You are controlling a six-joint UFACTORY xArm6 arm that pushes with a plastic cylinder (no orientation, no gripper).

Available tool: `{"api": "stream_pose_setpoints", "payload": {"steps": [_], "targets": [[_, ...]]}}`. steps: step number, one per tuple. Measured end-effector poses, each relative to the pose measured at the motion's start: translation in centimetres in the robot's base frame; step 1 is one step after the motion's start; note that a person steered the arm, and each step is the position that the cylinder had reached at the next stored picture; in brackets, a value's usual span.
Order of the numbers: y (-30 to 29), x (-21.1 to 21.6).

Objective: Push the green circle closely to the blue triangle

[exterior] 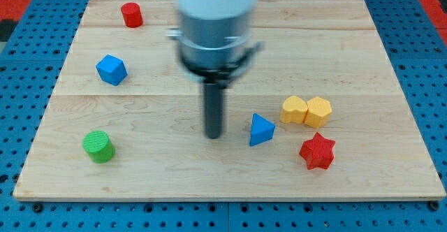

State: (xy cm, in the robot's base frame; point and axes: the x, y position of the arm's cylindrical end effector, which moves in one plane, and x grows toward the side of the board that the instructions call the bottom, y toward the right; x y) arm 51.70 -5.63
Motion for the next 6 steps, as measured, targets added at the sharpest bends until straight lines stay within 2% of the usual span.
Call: {"api": "stream_pose_setpoints", "payload": {"steps": [1, 2, 3, 5, 6], "targets": [[-10.7, -1.9], [-19.2, 0.4], [-17.7, 3.9], [-0.5, -1.2], [2.4, -2.2]]}}
